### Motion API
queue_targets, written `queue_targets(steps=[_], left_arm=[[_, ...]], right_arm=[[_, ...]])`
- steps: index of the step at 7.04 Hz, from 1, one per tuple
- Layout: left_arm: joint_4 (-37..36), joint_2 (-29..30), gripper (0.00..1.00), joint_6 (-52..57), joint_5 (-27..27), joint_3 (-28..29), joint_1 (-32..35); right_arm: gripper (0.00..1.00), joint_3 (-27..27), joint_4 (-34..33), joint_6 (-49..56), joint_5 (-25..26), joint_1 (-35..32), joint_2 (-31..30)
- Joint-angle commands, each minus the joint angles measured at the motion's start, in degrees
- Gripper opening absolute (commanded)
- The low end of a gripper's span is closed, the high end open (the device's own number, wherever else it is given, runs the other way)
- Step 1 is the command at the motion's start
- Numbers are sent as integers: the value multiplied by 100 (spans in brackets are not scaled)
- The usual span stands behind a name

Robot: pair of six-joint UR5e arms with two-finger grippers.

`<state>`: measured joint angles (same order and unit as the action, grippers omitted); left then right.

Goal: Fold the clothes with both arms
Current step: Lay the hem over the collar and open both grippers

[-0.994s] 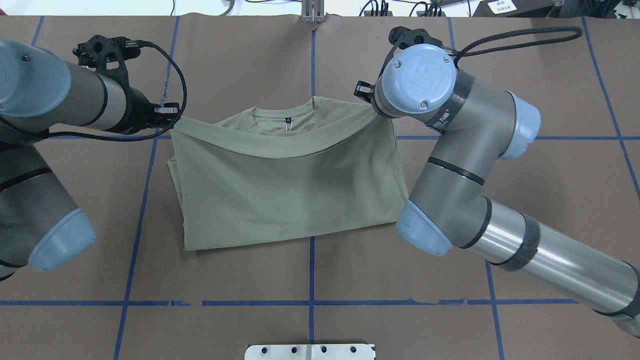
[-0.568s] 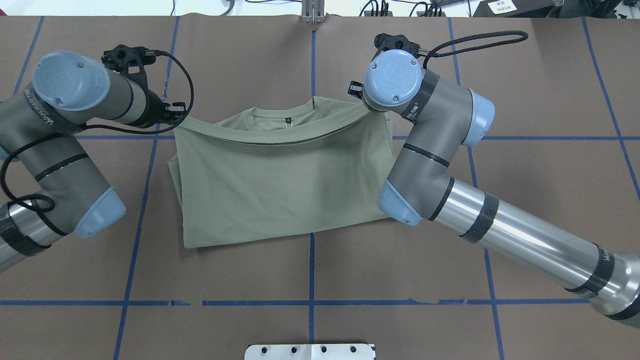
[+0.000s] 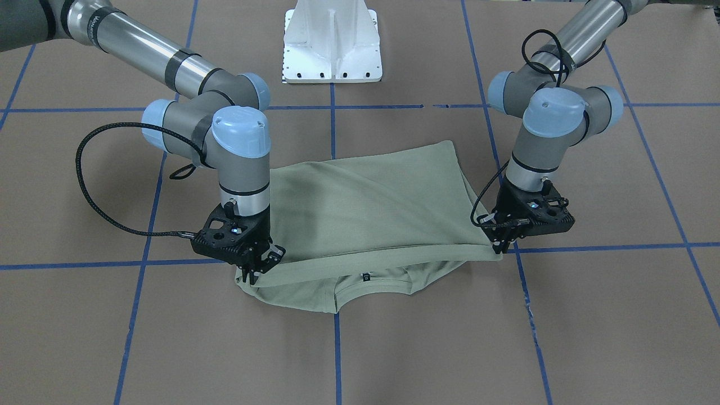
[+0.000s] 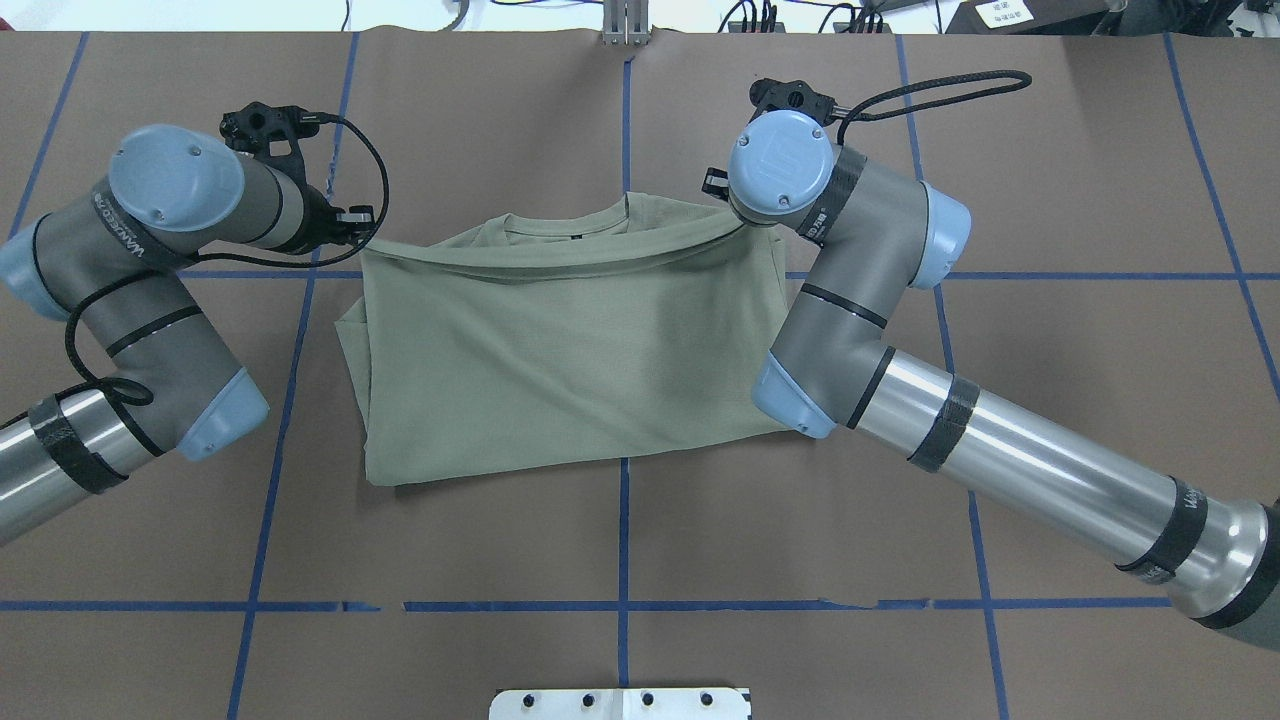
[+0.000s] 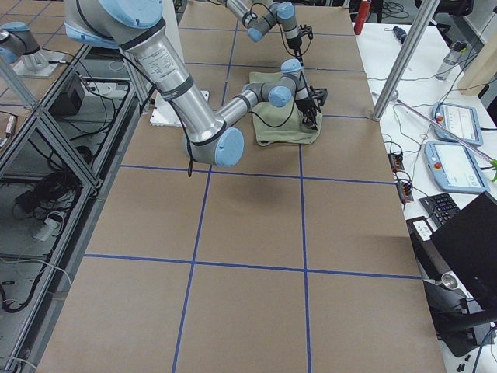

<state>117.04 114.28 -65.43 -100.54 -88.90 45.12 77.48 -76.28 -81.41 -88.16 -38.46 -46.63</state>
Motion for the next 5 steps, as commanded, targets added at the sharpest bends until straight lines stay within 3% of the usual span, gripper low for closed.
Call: queue_targets(steps=[1, 3, 5], left_arm=[[-6, -299, 100, 283, -61, -711, -38], [116, -1272, 100, 32, -53, -1819, -545], [1542, -2354, 100, -1125, 357, -2158, -1553]], right_arm=[[100, 213, -18, 368, -313, -134, 13], [100, 364, 26, 662, -561, -188, -74], [100, 390, 34, 644, -544, -179, -83]])
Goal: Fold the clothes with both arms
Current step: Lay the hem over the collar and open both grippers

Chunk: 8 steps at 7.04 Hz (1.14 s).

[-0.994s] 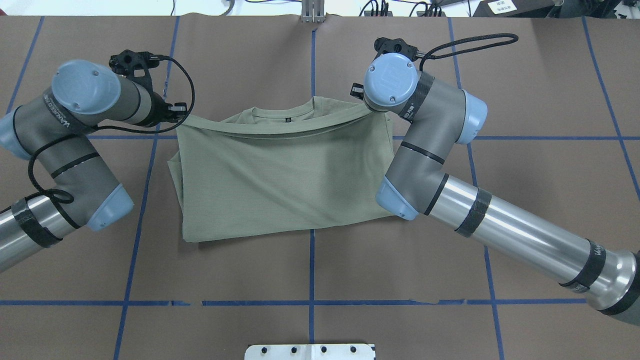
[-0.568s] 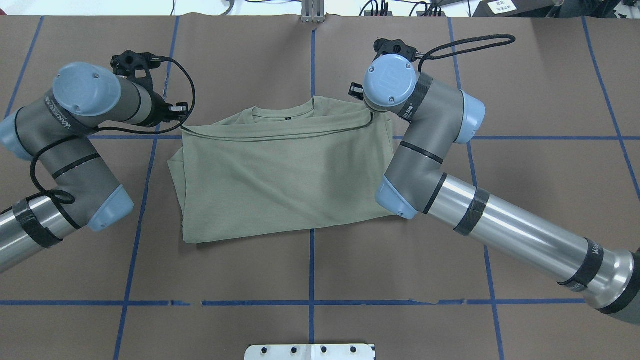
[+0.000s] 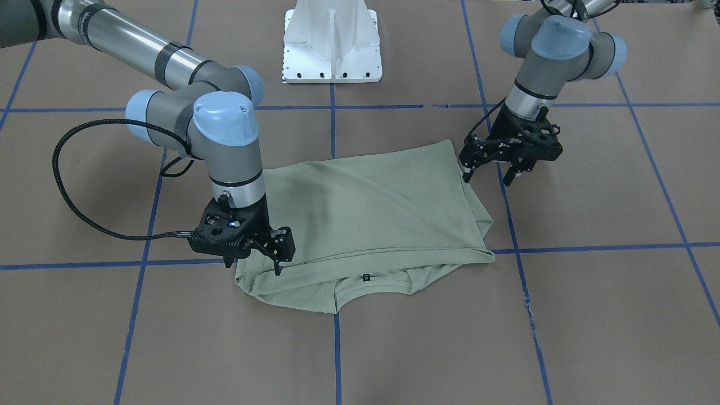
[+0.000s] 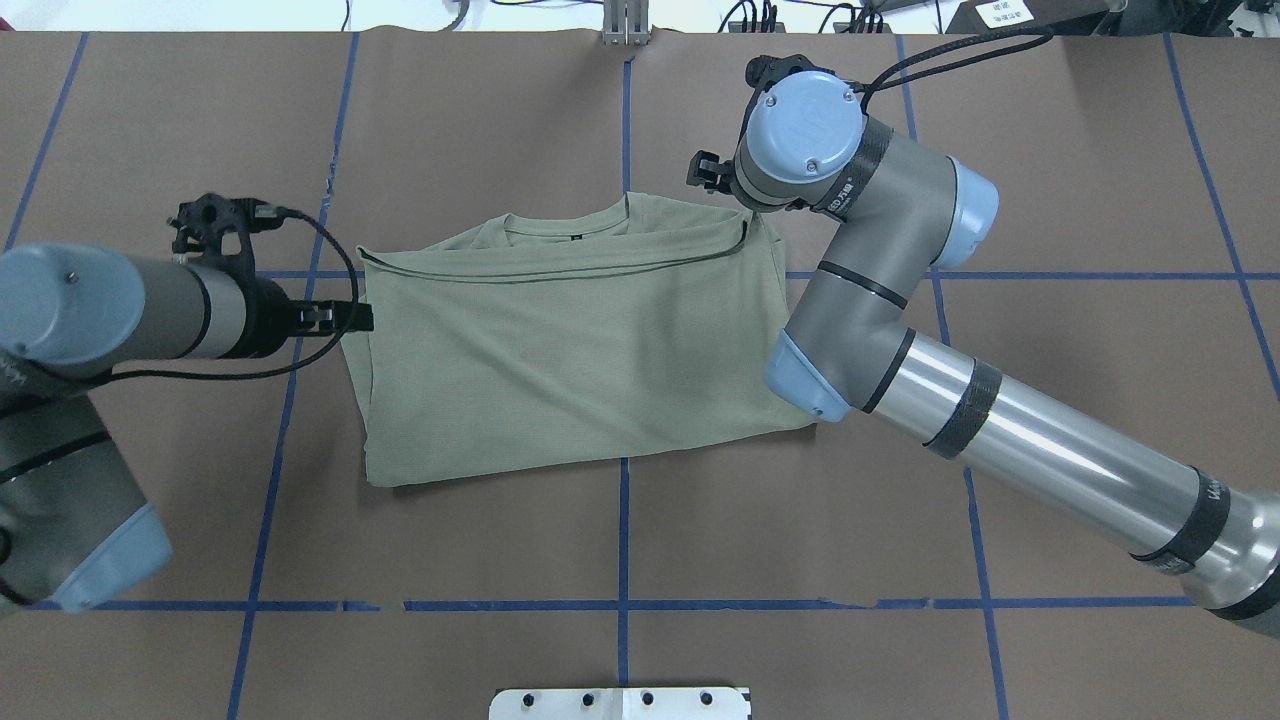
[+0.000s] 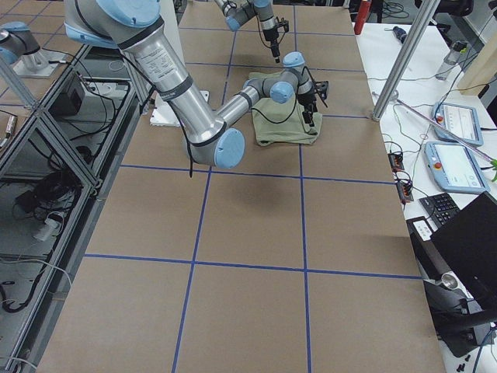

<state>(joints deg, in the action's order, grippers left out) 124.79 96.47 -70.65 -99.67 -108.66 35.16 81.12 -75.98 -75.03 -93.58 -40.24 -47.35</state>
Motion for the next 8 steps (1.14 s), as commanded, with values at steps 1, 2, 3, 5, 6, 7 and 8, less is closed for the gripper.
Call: queue_targets(steps=[1, 2, 3, 5, 6, 7, 8], left_arm=[[888, -655, 99, -1234, 769, -164, -1128], [898, -647, 88, -1771, 974, -155, -1438], [889, -595, 74, -2011, 1063, -138, -1537], [889, -533, 62, -2128, 1029, -94, -1538], [898, -489, 57, -2224, 1020, -68, -1529], [898, -471, 55, -2233, 1020, -67, -1538], [898, -471, 53, -2242, 1029, -50, -1538]], right_arm=[[100, 35, 13, -12, -2, 8, -20], [100, 27, 30, -12, -2, 8, -20], [100, 27, 31, -3, -2, 16, -20], [100, 35, 31, 6, -2, 17, -20], [100, 36, 31, 6, -2, 17, -20], [100, 36, 31, 6, -2, 17, -37], [100, 70, 31, -3, -2, 17, -63]])
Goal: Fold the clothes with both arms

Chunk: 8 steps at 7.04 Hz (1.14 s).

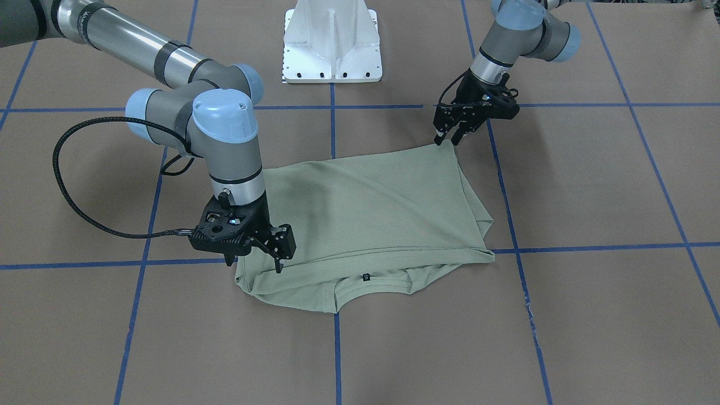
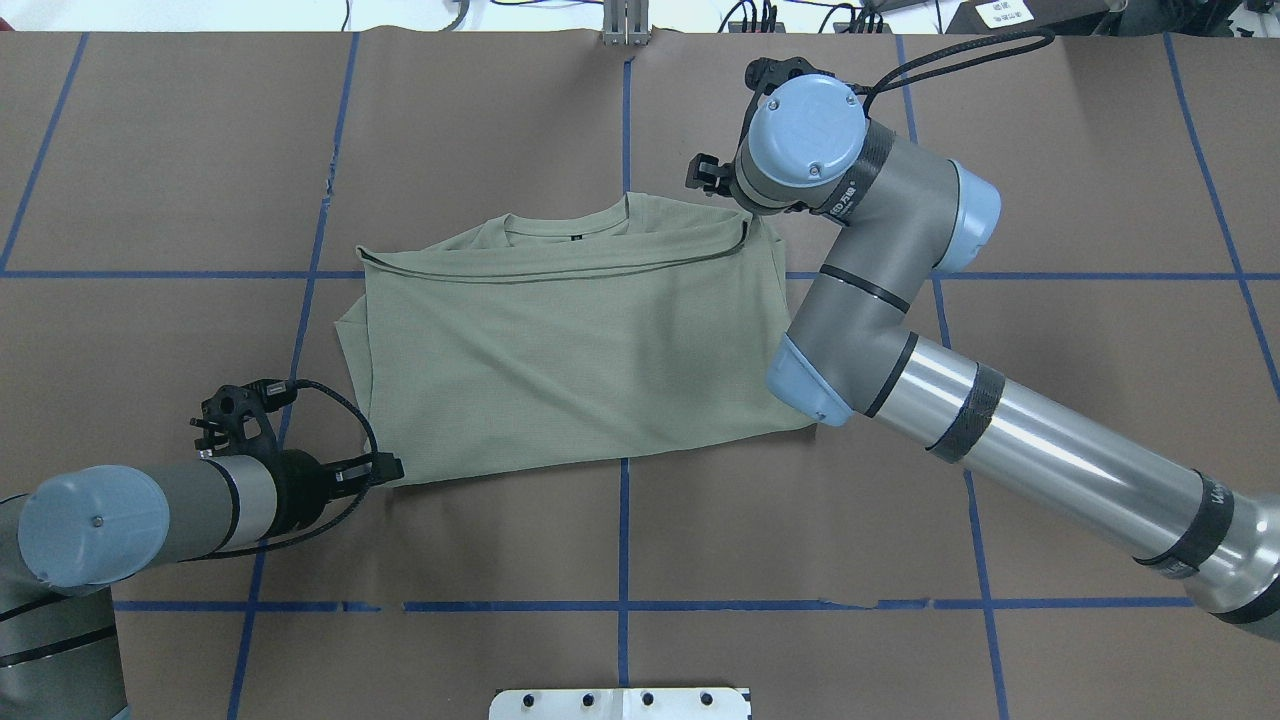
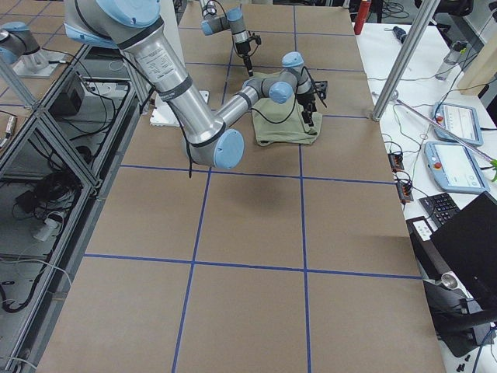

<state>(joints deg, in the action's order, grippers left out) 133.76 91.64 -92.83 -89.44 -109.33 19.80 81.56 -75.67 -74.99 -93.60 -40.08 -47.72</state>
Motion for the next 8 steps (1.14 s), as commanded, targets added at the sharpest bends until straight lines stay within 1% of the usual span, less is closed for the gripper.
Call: queue_targets(steps=[1, 3, 4, 6, 8], left_arm=[[1, 46, 51, -24, 14, 35, -3], [10, 56, 49, -129, 23, 122, -3], [-7, 204, 41, -260, 23, 227, -3], [-8, 223, 0, -262, 5, 185, 6], [-8, 109, 0, -201, -12, 45, 84]], right_arm=[[100, 27, 0, -16, 9, 0, -27], [100, 27, 9, -16, 9, 9, -36], [100, 35, 9, -16, 9, 9, -45], [100, 44, 0, -16, 9, 18, -45], [100, 114, 9, -25, 35, 44, -115]])
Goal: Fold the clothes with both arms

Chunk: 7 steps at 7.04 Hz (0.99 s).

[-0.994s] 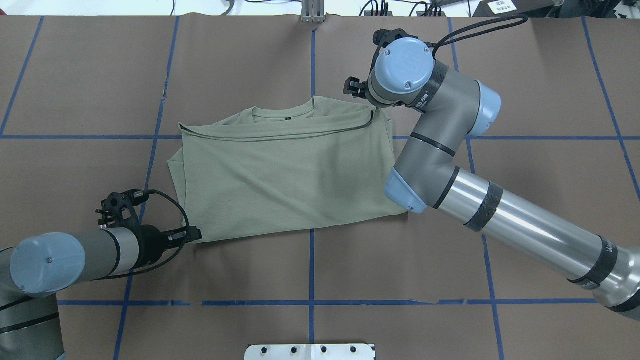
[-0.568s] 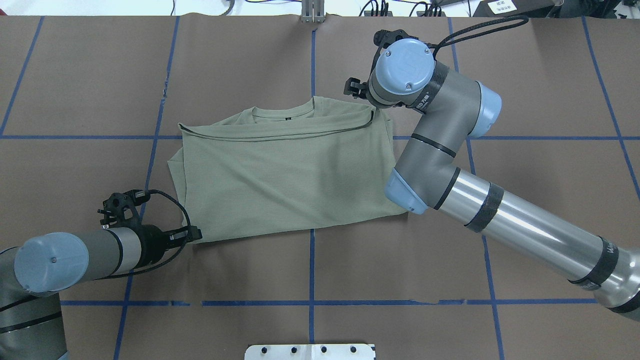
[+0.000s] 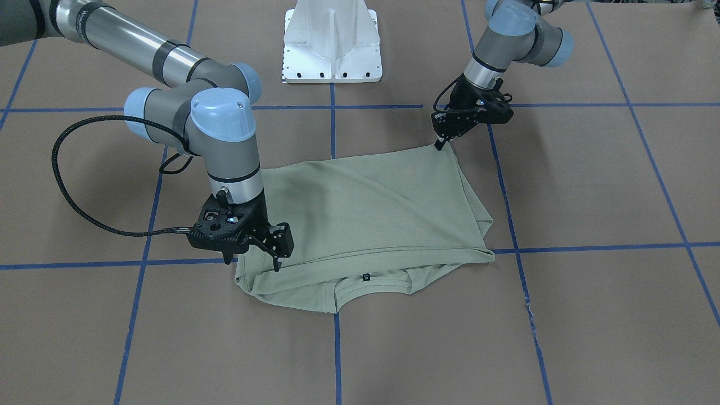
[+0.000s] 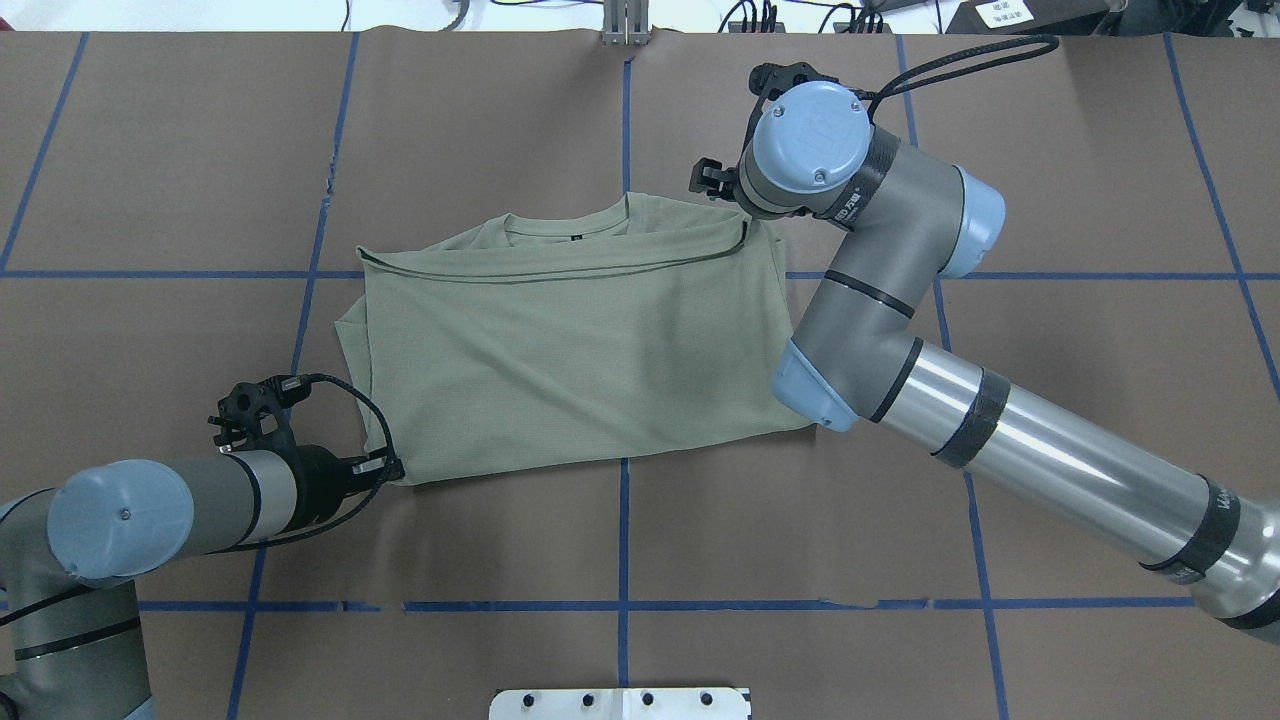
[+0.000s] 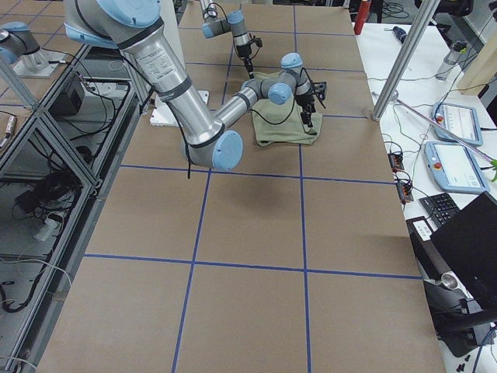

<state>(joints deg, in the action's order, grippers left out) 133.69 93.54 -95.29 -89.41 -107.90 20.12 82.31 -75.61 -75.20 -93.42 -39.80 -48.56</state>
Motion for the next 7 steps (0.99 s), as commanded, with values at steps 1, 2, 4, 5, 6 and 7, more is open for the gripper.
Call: queue_targets(steps=[1, 2, 4, 5, 6, 7], left_arm=[[-9, -404, 0, 107, -50, -326, 71], [0, -572, 0, 725, -41, -354, 315], [-9, -504, 0, 2201, -172, 73, 1550], [-35, -156, 0, 2791, -460, 572, 2192], [-44, 822, 0, 3388, -489, 1700, 2755], [-1, 1981, 0, 3708, -481, 3120, 3117]], right_arm=[[100, 92, 3, -3, 16, 34, -40], [100, 110, -6, -3, 25, 34, -49], [100, 118, 3, -12, 25, 60, -58], [100, 127, -6, -20, 25, 69, -58], [100, 136, -6, -21, 25, 87, -49], [100, 197, 3, -21, 25, 139, -57]])
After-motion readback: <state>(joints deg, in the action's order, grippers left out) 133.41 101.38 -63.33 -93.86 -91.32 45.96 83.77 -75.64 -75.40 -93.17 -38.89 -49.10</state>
